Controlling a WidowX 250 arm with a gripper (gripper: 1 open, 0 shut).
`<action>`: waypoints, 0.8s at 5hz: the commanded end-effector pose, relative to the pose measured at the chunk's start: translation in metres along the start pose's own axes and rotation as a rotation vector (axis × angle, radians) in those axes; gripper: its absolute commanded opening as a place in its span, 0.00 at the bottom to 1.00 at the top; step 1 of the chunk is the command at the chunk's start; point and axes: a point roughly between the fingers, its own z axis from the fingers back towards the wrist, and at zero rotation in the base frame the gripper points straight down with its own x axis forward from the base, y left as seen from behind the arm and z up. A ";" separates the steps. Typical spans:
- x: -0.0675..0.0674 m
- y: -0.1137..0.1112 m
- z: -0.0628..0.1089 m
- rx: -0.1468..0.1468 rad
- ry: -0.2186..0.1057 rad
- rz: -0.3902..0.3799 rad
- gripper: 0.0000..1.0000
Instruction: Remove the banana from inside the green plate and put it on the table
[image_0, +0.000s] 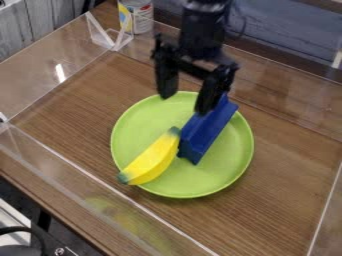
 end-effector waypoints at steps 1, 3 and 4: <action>-0.018 0.013 -0.001 0.001 -0.058 -0.017 1.00; -0.032 0.039 -0.027 0.004 -0.086 -0.019 1.00; -0.034 0.042 -0.044 0.004 -0.099 -0.031 1.00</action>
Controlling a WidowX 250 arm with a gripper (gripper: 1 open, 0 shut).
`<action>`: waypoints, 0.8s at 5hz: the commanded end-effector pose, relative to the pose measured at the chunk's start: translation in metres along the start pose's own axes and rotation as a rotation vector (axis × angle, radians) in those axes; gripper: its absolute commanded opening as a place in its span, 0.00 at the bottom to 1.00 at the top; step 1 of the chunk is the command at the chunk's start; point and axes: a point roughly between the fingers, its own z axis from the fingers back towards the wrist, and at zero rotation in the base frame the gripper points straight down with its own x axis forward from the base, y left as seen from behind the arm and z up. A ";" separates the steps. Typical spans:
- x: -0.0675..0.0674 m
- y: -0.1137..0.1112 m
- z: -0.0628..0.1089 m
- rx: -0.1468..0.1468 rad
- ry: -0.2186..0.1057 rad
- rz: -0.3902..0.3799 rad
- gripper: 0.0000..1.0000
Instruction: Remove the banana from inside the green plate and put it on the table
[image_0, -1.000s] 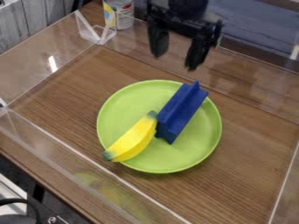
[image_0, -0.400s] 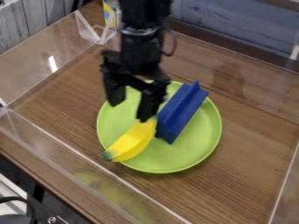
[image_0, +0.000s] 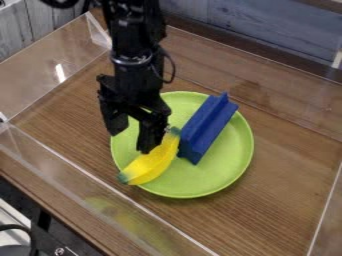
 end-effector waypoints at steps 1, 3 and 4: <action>0.004 -0.002 -0.005 0.009 -0.032 -0.007 1.00; 0.008 -0.011 -0.025 0.001 -0.038 -0.022 1.00; 0.009 -0.013 -0.031 -0.001 -0.033 -0.024 1.00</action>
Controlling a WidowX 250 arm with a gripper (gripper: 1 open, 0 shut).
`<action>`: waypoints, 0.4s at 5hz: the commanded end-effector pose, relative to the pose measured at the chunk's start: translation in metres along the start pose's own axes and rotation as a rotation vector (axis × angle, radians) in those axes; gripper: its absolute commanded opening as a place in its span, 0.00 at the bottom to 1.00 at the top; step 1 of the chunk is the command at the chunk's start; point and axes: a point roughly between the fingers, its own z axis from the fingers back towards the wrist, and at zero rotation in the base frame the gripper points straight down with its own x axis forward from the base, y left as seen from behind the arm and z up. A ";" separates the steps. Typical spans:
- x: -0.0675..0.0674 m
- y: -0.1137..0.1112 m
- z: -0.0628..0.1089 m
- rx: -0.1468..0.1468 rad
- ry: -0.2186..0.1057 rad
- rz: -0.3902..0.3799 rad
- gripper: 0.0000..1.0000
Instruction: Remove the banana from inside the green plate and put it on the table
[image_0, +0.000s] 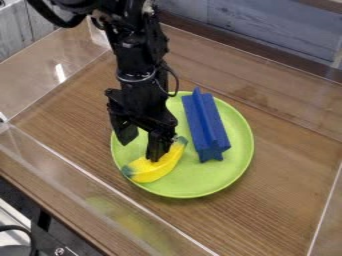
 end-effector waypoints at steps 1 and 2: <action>-0.002 -0.002 -0.015 0.000 0.024 0.000 1.00; -0.002 -0.003 -0.024 0.000 0.031 -0.002 1.00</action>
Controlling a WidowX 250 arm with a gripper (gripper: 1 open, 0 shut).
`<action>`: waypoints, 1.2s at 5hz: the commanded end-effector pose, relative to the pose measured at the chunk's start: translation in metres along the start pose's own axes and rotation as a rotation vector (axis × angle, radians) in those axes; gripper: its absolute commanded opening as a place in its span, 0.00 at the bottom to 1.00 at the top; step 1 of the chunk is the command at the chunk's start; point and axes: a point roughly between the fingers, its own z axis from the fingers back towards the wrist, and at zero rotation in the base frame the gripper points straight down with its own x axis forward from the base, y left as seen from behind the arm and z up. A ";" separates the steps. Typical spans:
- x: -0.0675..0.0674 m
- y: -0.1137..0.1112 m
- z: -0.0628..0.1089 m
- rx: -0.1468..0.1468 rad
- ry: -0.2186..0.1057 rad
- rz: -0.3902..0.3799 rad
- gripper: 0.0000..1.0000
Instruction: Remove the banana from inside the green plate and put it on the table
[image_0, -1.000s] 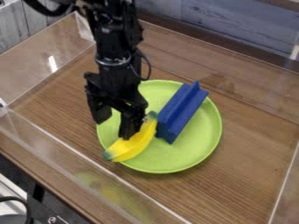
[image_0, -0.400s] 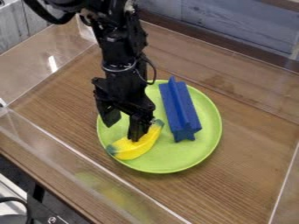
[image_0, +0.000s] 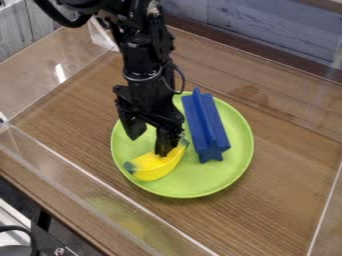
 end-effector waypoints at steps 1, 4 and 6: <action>-0.012 -0.002 -0.025 -0.007 0.069 0.006 1.00; -0.013 -0.001 -0.014 -0.004 0.085 0.010 1.00; -0.012 -0.001 -0.007 -0.002 0.088 0.013 1.00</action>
